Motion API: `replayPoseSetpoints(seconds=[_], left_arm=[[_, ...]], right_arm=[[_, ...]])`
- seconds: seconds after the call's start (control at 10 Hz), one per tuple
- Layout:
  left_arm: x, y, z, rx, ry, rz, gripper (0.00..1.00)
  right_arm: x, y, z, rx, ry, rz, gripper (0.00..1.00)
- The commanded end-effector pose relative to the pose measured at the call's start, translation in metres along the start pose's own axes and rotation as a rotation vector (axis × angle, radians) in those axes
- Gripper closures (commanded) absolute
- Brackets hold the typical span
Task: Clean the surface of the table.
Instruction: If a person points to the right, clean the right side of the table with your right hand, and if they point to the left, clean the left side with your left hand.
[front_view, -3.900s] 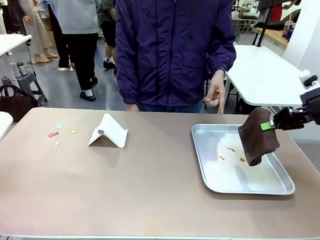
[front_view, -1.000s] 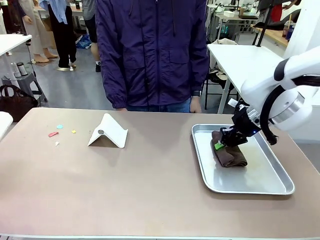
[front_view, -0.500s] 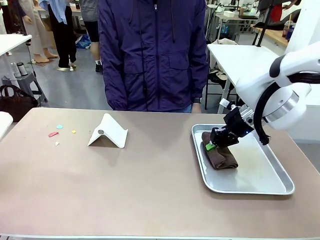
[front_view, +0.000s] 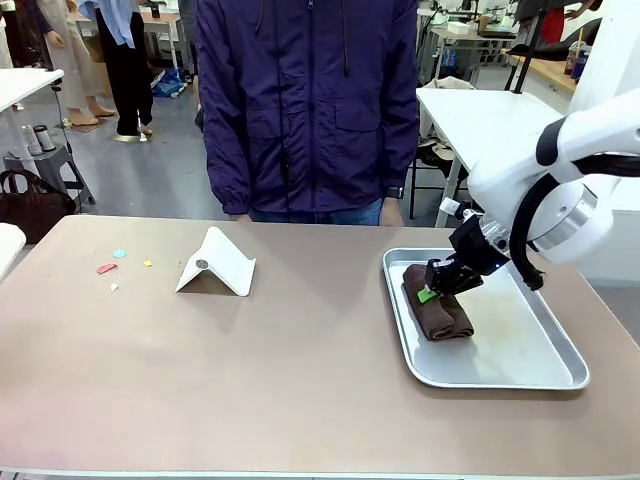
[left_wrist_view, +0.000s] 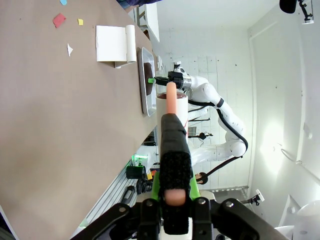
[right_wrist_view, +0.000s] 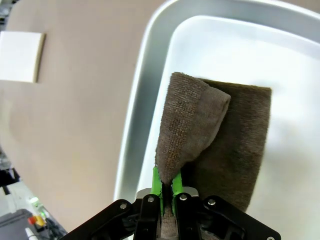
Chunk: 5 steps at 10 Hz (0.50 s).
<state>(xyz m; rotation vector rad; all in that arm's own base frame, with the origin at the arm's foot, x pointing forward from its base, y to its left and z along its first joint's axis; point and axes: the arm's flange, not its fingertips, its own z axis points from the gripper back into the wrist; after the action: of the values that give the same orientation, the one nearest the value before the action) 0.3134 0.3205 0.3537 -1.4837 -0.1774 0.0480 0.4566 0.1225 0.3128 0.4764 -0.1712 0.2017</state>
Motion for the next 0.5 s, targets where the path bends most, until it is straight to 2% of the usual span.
replayPoseSetpoints(seconds=[0.0,0.2,0.4], left_arm=[[-0.003,-0.005,0.0,0.006,0.009,0.005,0.91],[-0.003,-0.005,0.0,0.006,0.009,0.005,0.91],[-0.003,-0.005,0.0,0.006,0.009,0.005,0.91]], right_arm=[[-0.001,-0.004,0.001,-0.082,0.018,-0.009,0.92],[0.0,-0.011,0.001,-0.149,0.031,-0.019,0.92],[0.001,-0.02,0.008,-0.163,0.009,-0.047,0.92]])
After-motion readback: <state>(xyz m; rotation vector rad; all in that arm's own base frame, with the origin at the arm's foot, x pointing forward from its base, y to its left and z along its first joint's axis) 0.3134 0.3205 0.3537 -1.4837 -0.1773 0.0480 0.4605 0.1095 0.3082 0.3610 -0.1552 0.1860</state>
